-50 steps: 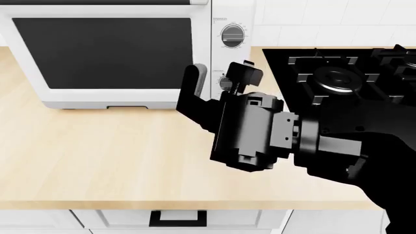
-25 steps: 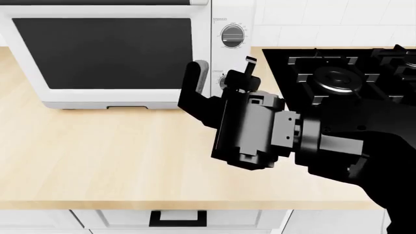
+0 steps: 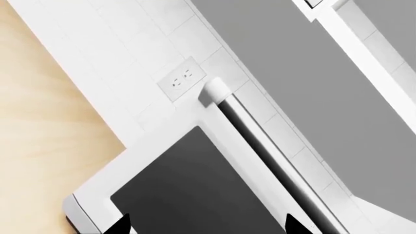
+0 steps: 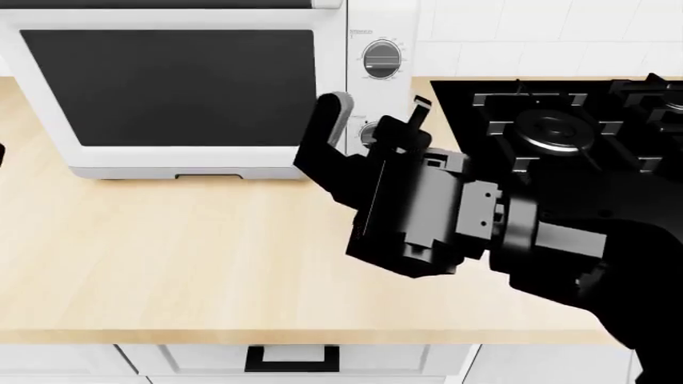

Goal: Turn on the toaster oven by setting the timer.

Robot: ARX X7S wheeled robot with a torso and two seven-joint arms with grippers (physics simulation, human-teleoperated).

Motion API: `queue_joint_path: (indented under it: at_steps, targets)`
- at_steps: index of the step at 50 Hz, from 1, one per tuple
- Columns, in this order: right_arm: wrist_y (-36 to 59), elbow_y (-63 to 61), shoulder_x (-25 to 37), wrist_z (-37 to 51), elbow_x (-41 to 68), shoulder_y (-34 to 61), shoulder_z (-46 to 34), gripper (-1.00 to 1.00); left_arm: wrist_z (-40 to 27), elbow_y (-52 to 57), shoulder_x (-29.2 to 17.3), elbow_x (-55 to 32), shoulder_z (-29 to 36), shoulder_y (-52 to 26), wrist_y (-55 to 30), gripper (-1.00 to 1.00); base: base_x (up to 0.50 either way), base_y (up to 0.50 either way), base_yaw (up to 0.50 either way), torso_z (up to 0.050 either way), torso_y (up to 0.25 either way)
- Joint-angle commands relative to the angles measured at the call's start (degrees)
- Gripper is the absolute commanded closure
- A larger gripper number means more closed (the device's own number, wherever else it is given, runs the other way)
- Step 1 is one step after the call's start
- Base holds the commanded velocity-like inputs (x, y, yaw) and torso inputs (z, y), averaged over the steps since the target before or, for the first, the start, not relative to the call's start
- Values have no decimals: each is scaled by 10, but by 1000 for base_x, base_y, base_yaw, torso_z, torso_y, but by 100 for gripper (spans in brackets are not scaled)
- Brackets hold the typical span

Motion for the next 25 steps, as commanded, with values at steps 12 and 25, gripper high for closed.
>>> queue_joint_path:
  at_steps: [12, 25]
  targets:
    - [-32, -9, 12, 17, 13, -22, 39, 100, -1, -1, -2, 0, 6, 2, 5, -100, 0, 0, 1, 0, 0]
    - [-51, -19, 20, 25, 6, -27, 49, 100, -3, 2, -4, -5, 5, 7, 9, -100, 0, 0, 1, 0, 0]
